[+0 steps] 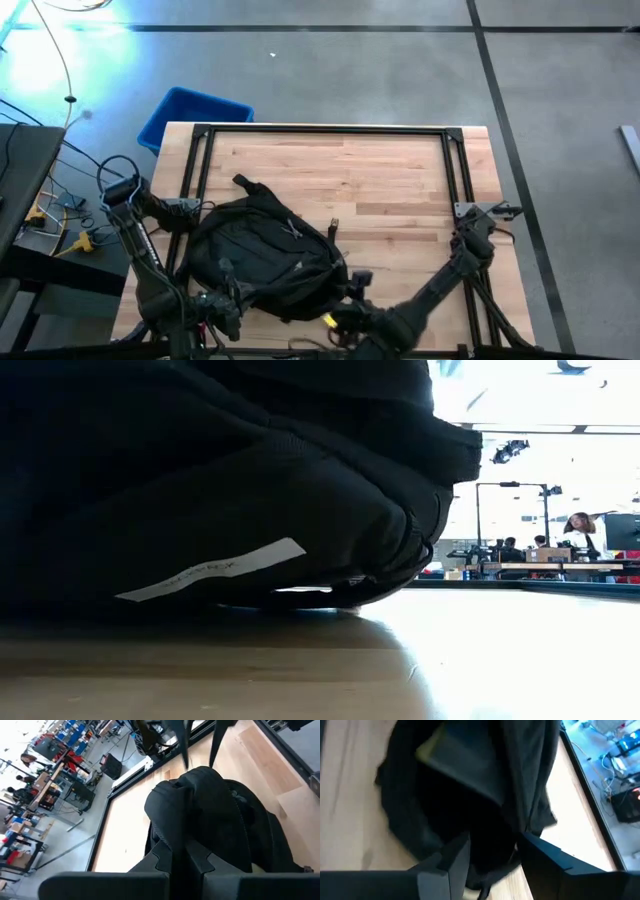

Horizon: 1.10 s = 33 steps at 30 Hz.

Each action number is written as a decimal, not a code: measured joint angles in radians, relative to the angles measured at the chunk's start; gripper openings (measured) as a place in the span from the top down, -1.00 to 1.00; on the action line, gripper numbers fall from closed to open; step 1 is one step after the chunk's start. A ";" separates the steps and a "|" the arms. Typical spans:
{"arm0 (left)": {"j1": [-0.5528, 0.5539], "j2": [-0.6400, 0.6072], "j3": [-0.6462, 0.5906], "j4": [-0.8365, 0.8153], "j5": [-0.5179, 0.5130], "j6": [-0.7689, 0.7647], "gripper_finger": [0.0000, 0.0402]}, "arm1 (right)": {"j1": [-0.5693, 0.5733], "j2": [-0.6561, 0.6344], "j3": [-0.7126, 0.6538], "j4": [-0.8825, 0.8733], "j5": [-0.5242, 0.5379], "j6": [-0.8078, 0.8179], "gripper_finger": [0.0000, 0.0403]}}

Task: Unpack backpack
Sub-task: Open the black backpack

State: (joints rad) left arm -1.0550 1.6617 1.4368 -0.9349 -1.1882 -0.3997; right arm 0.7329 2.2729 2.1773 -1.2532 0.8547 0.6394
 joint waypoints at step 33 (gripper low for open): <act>0.210 -0.319 -0.263 -0.545 -0.214 -0.703 1.00 | -0.033 0.297 0.004 0.024 -0.155 -0.040 0.38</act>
State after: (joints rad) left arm -0.8452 1.3425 1.1734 -1.4795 -1.4026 -1.1027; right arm 0.6997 2.5694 2.1808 -1.2289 0.7002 0.5994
